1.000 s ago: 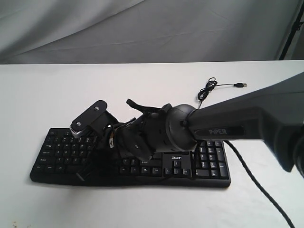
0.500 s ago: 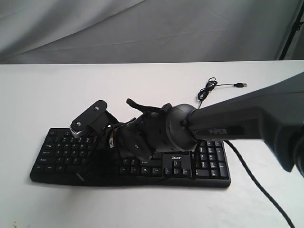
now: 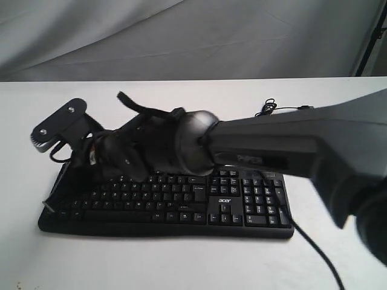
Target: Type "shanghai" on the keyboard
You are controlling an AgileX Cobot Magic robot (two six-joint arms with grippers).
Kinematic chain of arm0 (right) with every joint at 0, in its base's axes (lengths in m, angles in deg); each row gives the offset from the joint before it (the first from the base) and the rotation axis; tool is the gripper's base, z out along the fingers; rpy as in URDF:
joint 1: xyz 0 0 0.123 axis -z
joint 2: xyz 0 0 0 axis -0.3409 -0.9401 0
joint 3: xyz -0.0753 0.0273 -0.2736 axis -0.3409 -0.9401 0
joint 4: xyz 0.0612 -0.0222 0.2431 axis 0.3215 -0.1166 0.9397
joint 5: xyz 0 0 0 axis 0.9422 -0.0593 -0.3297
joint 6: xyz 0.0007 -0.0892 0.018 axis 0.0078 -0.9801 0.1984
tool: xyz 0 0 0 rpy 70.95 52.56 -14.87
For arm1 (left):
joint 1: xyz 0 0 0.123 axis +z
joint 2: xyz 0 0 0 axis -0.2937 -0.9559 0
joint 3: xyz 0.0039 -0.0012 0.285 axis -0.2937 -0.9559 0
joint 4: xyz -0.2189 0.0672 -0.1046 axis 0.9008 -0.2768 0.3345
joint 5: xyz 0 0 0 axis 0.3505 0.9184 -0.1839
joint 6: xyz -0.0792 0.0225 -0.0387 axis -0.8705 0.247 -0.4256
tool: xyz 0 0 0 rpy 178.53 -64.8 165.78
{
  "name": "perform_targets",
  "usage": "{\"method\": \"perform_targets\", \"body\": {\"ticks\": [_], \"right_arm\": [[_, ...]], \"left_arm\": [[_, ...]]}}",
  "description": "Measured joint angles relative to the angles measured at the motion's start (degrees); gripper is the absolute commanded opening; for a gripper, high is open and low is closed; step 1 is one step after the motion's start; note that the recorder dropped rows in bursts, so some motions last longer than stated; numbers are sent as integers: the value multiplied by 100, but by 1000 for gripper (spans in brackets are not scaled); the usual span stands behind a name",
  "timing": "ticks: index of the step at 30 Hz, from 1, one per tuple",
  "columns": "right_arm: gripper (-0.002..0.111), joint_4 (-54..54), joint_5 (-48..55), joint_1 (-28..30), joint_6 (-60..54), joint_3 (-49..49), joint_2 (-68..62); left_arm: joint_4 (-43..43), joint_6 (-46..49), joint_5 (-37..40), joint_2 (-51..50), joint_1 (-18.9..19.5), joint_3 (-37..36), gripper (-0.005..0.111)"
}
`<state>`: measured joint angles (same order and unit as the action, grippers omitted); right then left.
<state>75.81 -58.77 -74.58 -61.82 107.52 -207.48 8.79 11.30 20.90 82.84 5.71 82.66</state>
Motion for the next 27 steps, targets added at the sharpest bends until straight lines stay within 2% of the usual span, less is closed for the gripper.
{"method": "perform_targets", "body": {"ticks": [5, 10, 27], "right_arm": [[0, 11, 429, -104, -22, 932, -770], [0, 75, 696, -104, -42, 1395, -1196], [0, 150, 742, -126, -150, 1460, -1246]], "left_arm": [[0, 0, 0, 0, 0, 0, 0], [0, 0, 0, 0, 0, 0, 0], [0, 0, 0, 0, 0, 0, 0]]}}
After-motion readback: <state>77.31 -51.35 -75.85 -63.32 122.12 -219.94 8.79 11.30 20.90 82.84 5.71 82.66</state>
